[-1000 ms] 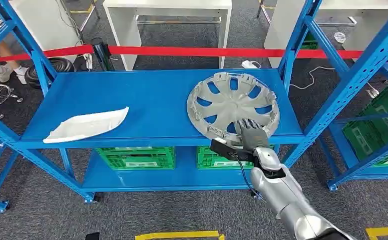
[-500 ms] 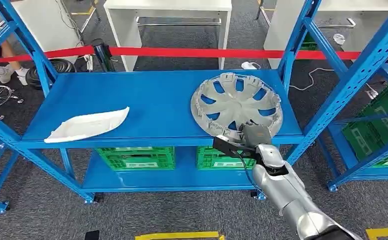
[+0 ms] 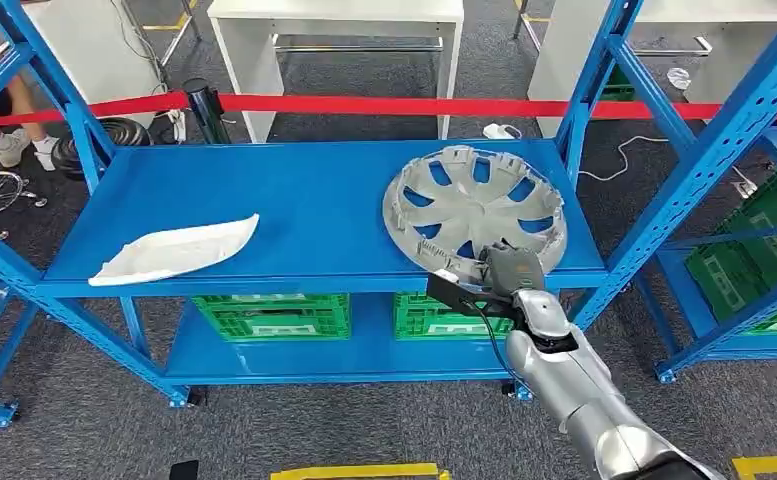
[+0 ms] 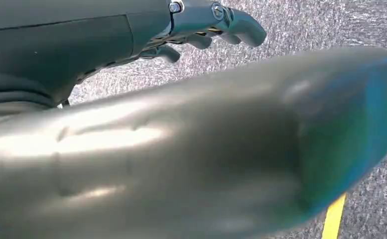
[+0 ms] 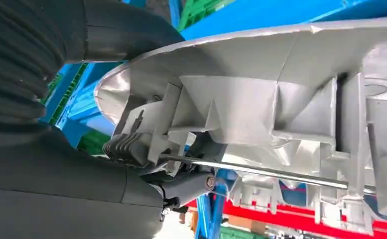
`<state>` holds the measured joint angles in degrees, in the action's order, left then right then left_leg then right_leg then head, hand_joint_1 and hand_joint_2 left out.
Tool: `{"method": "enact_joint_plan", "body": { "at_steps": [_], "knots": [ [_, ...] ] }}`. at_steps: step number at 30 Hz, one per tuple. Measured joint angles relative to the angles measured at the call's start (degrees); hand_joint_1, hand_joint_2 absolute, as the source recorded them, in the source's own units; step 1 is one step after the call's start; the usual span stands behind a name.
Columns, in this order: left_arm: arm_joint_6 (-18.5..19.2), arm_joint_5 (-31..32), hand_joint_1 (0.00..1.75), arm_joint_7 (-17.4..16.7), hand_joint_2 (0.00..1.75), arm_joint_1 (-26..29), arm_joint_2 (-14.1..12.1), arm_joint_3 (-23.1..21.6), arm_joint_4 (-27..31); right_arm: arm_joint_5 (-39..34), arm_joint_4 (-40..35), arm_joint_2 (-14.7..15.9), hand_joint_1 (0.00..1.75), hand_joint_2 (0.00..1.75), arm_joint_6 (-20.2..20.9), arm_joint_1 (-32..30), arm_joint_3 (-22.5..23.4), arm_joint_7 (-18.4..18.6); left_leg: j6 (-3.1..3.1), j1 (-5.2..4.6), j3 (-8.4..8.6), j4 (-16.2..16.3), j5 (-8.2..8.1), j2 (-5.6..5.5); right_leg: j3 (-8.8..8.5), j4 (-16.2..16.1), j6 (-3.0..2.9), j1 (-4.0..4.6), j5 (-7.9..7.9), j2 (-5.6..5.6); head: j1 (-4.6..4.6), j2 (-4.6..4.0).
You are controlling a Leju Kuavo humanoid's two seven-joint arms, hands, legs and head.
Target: Take the parts from the cabinet and place them on the table.
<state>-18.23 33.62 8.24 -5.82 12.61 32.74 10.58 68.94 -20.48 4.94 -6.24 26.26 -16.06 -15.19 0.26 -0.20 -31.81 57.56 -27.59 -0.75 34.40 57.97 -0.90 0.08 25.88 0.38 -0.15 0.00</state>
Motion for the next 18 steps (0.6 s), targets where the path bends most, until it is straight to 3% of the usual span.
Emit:
{"method": "enact_joint_plan", "body": {
  "at_steps": [8, 12, 18],
  "knots": [
    [-2.69, 0.2, 0.0, 2.14, 0.0, 0.06, 0.02, 0.28, 0.0, 2.41, -2.08, 0.0, 1.75, 1.75, -7.09, -0.73, -0.11, 1.95, 0.0, 0.0, -0.08, 0.0, 0.0, -0.01, 0.05, 0.0, 0.0, -0.01, 0.0, -0.01, 0.0, 0.0],
    [-5.85, 0.39, 0.0, 3.82, 0.0, 0.11, 0.09, 0.55, -0.02, 6.42, -4.5, 0.0, 1.75, 1.75, -10.84, -0.69, -0.96, 5.04, 0.0, 0.01, -0.13, 0.0, 0.0, 0.0, 0.11, 0.0, 0.0, -0.01, 0.0, -0.01, 0.0, 0.0],
    [-6.51, 0.31, 0.0, 4.79, 0.0, 0.41, 0.09, 0.85, -0.02, 12.26, -8.31, 0.0, 1.75, 1.75, -16.73, -1.23, -2.84, 9.71, 0.01, 0.02, -0.18, -0.01, 0.0, -0.05, 0.17, 0.0, -0.02, 0.0, 0.02, -0.04, 0.0, 0.0]
  ]
}}
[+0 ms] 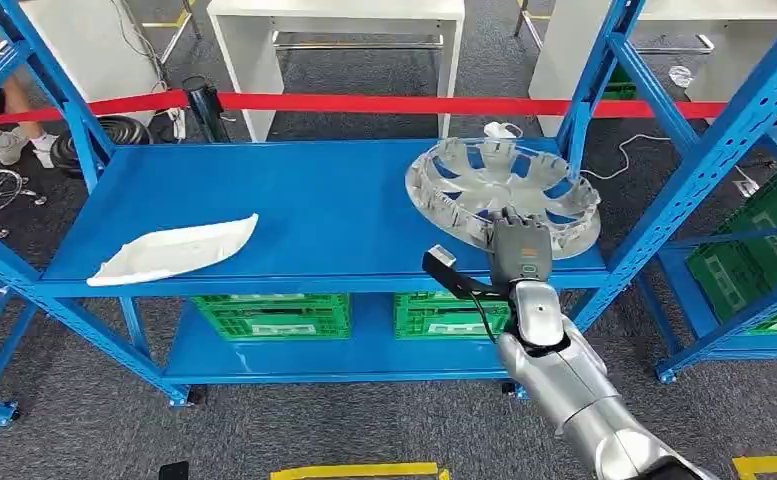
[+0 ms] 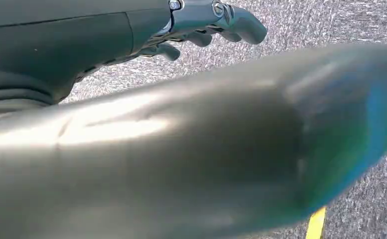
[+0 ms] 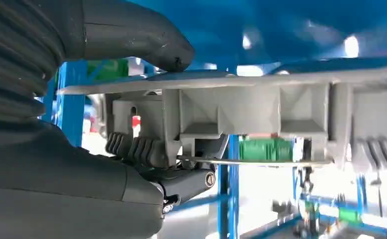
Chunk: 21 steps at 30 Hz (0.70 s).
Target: Take the parts from the cabinet and place them on the table.
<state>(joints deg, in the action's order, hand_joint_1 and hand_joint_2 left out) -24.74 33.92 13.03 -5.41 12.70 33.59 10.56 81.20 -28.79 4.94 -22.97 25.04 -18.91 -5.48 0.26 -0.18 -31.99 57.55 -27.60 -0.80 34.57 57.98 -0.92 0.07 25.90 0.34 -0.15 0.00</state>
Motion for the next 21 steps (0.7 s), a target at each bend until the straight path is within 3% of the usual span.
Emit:
{"method": "enact_joint_plan", "body": {
  "at_steps": [5, 13, 17, 18, 21],
  "knots": [
    [0.0, -0.28, 0.0, 0.98, 0.0, 0.22, 0.0, 0.26, 0.0, 4.0, -4.2, 0.15, 1.75, 1.75, -3.28, -1.79, -0.72, 2.51, 0.01, 0.0, -0.03, 0.0, -0.01, 0.04, 0.06, 0.0, 0.0, 0.0, 0.0, 0.01, 0.0, 0.0],
    [-2.66, -0.11, 0.0, 3.01, 0.0, 0.2, 0.0, 0.52, 0.02, 7.84, -12.14, 0.81, 1.75, 1.75, -3.51, -4.78, -0.98, 2.84, 0.01, -0.01, -0.04, 0.0, -0.02, 0.05, 0.07, 0.0, 0.0, 0.0, 0.0, 0.02, 0.0, 0.0],
    [-5.42, -0.11, 0.0, 6.75, 0.0, 0.16, 0.0, 0.63, 0.04, 8.28, -16.75, 1.66, 1.75, 1.75, -3.36, -6.52, -0.94, 2.36, 0.01, -0.01, -0.05, 0.0, -0.01, 0.0, 0.08, 0.0, 0.0, 0.0, 0.0, 0.01, 0.0, 0.0],
    [-5.93, 0.15, 0.0, 6.99, 1.75, 0.14, 0.0, 0.63, 0.04, 8.3, -17.97, 1.9, 1.75, 1.75, -3.28, -7.11, -0.94, 2.09, 0.01, -0.01, -0.05, 0.0, -0.02, 0.0, 0.07, 0.0, 0.0, 0.0, 0.0, 0.01, 0.0, 0.0],
    [-6.67, 1.09, 0.0, 6.05, 1.75, 0.17, 0.0, 0.63, 0.02, 8.37, -20.74, 2.45, 1.75, 1.75, -2.57, -8.44, -0.94, 1.48, 0.02, 0.0, -0.05, 0.0, -0.03, 0.05, 0.08, 0.0, 0.0, 0.0, 0.0, 0.01, 0.0, 0.0]
  ]
}}
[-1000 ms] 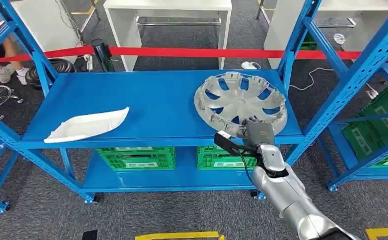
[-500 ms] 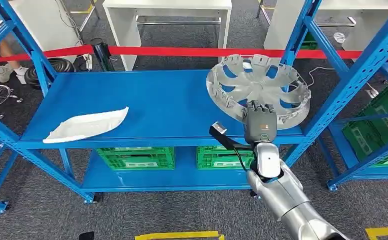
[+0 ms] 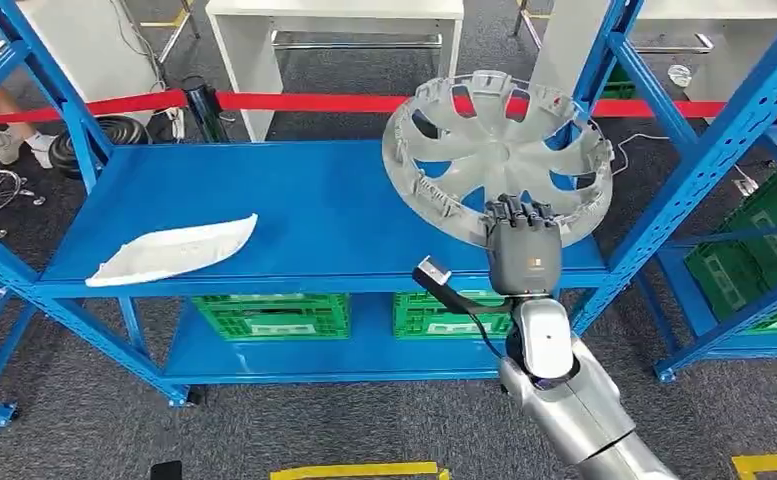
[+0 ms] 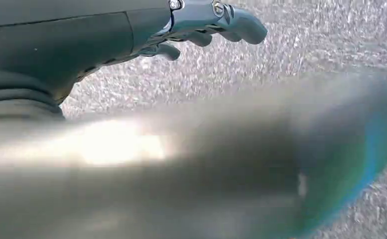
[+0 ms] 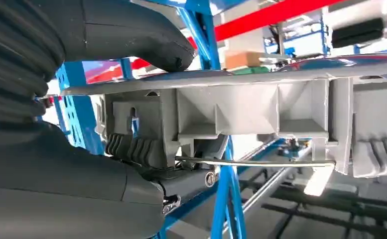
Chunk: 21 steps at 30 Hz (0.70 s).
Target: Take the parts from the cabinet and place them on the table.
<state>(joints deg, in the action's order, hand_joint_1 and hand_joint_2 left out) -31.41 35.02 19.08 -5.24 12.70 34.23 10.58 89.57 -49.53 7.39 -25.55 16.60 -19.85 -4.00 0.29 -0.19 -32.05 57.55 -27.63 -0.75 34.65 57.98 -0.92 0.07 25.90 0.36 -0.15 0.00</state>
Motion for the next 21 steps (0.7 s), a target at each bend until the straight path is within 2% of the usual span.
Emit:
{"method": "enact_joint_plan", "body": {
  "at_steps": [6, 13, 21],
  "knots": [
    [2.45, 0.68, 0.0, -1.22, 1.75, 0.05, 0.0, 0.0, -0.04, 0.02, -4.44, 0.83, 1.75, 1.75, 1.64, -2.08, 0.0, -0.61, -0.01, 0.0, 0.0, 0.0, 0.0, -0.01, 0.0, 0.0, 0.0, 0.0, 0.0, 0.0, 0.0, 0.0],
    [3.36, 0.94, 0.0, -1.42, 1.75, 0.23, 0.0, 0.0, -0.04, -0.02, -11.16, 2.18, 1.75, 1.75, 4.09, -6.13, 0.43, -0.68, -0.01, 0.0, -0.01, 0.0, -0.02, 0.0, 0.02, 0.0, 0.0, 0.0, 0.01, 0.0, 0.0, 0.0],
    [7.84, 2.12, 0.0, -2.01, 1.75, 0.14, -0.09, -0.11, 0.0, -2.86, -17.7, 3.6, 1.75, 1.75, 5.15, -10.74, 2.51, -3.15, -0.02, 0.0, -0.02, 0.0, -0.02, 0.0, 0.02, 0.0, 0.01, 0.0, 0.01, 0.0, 0.0, 0.0]
  ]
}}
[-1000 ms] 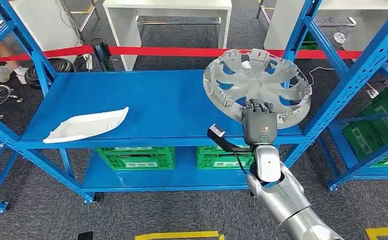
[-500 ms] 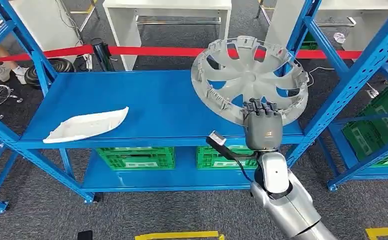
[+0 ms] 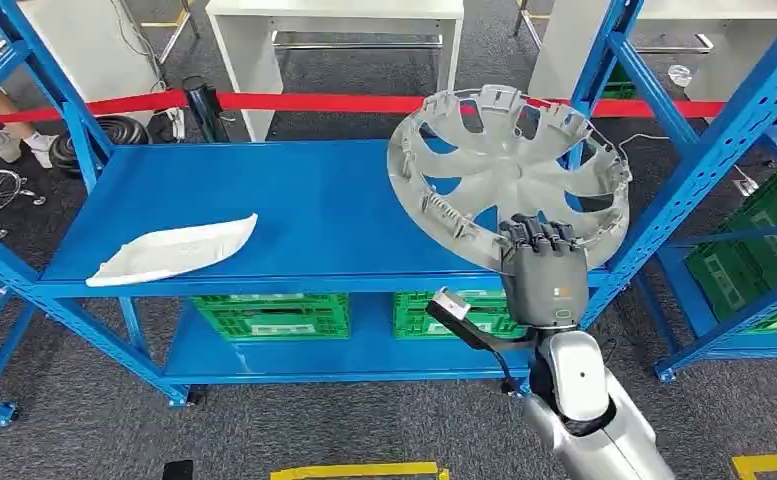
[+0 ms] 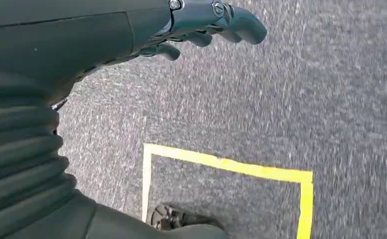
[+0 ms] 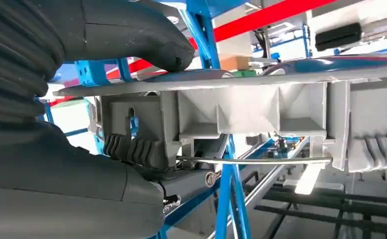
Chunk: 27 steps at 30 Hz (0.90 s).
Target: Take the parts from the cabinet and place them on the table.
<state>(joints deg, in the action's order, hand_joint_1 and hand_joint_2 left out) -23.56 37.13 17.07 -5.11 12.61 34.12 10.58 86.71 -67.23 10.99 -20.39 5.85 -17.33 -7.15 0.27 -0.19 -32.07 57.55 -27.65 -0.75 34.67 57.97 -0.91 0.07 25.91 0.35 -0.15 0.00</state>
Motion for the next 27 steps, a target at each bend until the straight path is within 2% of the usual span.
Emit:
{"method": "enact_joint_plan", "body": {
  "at_steps": [8, 9, 11, 12, 13, 15, 16, 17, 18, 19, 21, 22, 23, 26, 27],
  "knots": [
    [1.27, -0.28, 0.0, 0.22, 1.75, -0.04, 0.02, -0.04, 0.0, 0.04, -4.59, 0.81, 1.75, 1.75, 0.0, -2.4, 0.81, -0.44, 0.0, 0.0, 0.01, 0.0, -0.01, 0.02, 0.0, 0.0, 0.0, 0.0, 0.0, 0.01, 0.0, 0.0],
    [1.31, -0.28, 0.0, 0.26, 1.75, -0.05, 0.0, -0.04, 0.0, 0.09, -4.95, 0.85, 1.75, 1.75, 0.0, -2.58, 0.83, -0.44, -0.36, -0.19, -0.15, 0.36, -0.22, 0.03, -0.12, -0.5, 0.31, -0.4, -0.22, 0.05, 0.0, 0.0],
    [1.45, -0.5, 0.0, 0.28, 1.75, -0.06, 0.09, -0.02, 0.0, 0.22, -5.8, 0.99, 1.75, 1.75, 0.0, -2.87, 0.85, -0.41, -1.24, -0.22, 0.45, -1.12, 0.96, 0.07, -0.53, -1.14, 1.06, -0.19, -0.95, 0.07, -0.07, 0.0],
    [1.6, -0.52, 0.0, 0.37, 1.75, -0.09, 0.31, -0.02, 0.0, 0.24, -6.19, 1.16, 1.75, 1.75, 0.0, -2.99, 0.94, -0.41, -1.21, 0.5, 1.16, -2.4, 1.8, 0.51, -0.52, -0.89, 1.03, -0.25, -0.33, 0.03, -0.04, 0.0],
    [1.75, -0.59, 0.0, 0.5, 1.75, -0.16, 0.28, -0.02, 0.04, 0.26, -6.45, 1.22, 1.75, 1.75, 0.0, -2.95, 0.96, -0.41, -1.37, 0.48, 1.32, -3.15, 2.25, 0.41, 0.23, 0.57, 1.39, -0.11, 1.14, 0.02, 0.17, 0.0],
    [1.95, -0.61, 0.0, 0.52, 1.75, -0.27, 0.31, -0.02, 0.02, 0.42, -6.67, 1.36, 1.75, 1.75, 0.02, -3.07, 1.16, -0.41, -1.52, 0.62, 0.88, -3.04, 2.47, 0.65, 4.02, 9.29, 1.98, -0.59, 6.05, 0.0, 0.42, 0.0],
    [2.06, -0.74, 0.0, 0.48, 1.75, -0.25, 0.33, 0.0, 0.02, 0.44, -6.76, 1.4, 1.75, 1.75, 0.02, -3.2, 1.25, -0.52, -1.49, 0.65, 0.6, -2.82, 2.47, 0.78, 6.03, 13.94, 2.27, -0.92, 7.93, 0.0, 0.42, 0.0],
    [2.45, -1.05, 0.0, 0.31, 1.75, -0.25, 0.31, 0.04, 0.0, 0.46, -6.89, 1.49, 1.75, 1.75, 0.13, -3.32, 1.27, -0.61, -1.32, 0.8, 0.3, -2.52, 2.5, 0.81, 6.96, 16.37, 2.65, -1.28, 8.37, -0.03, 0.44, 0.0],
    [2.58, -1.16, 0.0, 0.15, 1.75, -0.25, 0.31, 0.07, 0.0, 0.39, -6.98, 1.51, 1.75, 1.75, 0.29, -3.35, 1.29, -0.74, -1.08, 1.03, -0.01, -2.13, 2.47, 0.81, 6.4, 15.77, 2.99, -1.63, 7.61, -0.07, 0.39, 0.0],
    [2.6, -1.33, 0.0, 0.07, 1.75, -0.26, 0.33, 0.07, -0.02, 0.22, -7.0, 1.51, 1.75, 1.75, 0.53, -3.33, 1.31, -1.09, -0.64, 1.43, -0.41, -1.57, 2.35, 0.81, 4.64, 12.77, 3.47, -2.03, 5.86, -0.13, 0.42, 0.0],
    [2.6, -1.6, 0.0, -0.2, 1.75, -0.3, 0.42, 0.09, 0.0, -0.44, -7.06, 1.55, 1.75, 1.75, 1.23, -3.22, 1.31, -1.77, 0.54, 2.36, -1.57, 0.34, 1.78, 0.68, -1.47, 2.33, 4.68, -2.99, 1.93, -0.28, 0.44, 0.0],
    [2.6, -1.6, 0.0, -0.42, 1.75, -0.35, 0.24, 0.09, 0.07, -0.83, -7.09, 1.55, 1.75, 1.75, 1.42, -3.07, 1.33, -2.14, 1.41, 2.34, -2.34, 1.0, 1.64, 0.49, -1.07, 2.65, 4.71, -2.47, 3.44, 0.35, 0.59, 0.0],
    [2.58, -1.62, 0.0, -0.5, 1.75, -0.33, 0.22, 0.09, 0.04, -1.07, -7.44, 1.6, 1.75, 1.75, 1.49, -3.1, 1.44, -2.34, 2.02, 2.04, -2.77, 2.12, 1.34, 0.34, -0.64, 2.19, 3.29, -2.55, 2.67, 0.64, 0.9, 0.0],
    [2.47, -1.75, 0.0, -0.74, 1.75, -0.24, 0.24, 0.11, 0.02, -1.36, -7.59, 1.71, 1.75, 1.75, 1.73, -3.03, 1.6, -2.62, 3.29, 2.22, -2.9, 1.31, 2.34, 0.14, 0.25, 3.04, 1.56, -2.23, 2.25, 0.45, 0.79, 0.0],
    [2.47, -1.75, 0.0, -0.79, 1.75, -0.24, 0.24, 0.11, 0.0, -1.35, -7.61, 1.73, 1.75, 1.75, 1.75, -2.95, 1.6, -2.62, 3.55, 2.39, -3.17, 1.54, 2.16, 0.1, 0.56, 2.8, 0.91, -2.29, 1.84, 0.26, 0.72, 0.0]
  ]
}}
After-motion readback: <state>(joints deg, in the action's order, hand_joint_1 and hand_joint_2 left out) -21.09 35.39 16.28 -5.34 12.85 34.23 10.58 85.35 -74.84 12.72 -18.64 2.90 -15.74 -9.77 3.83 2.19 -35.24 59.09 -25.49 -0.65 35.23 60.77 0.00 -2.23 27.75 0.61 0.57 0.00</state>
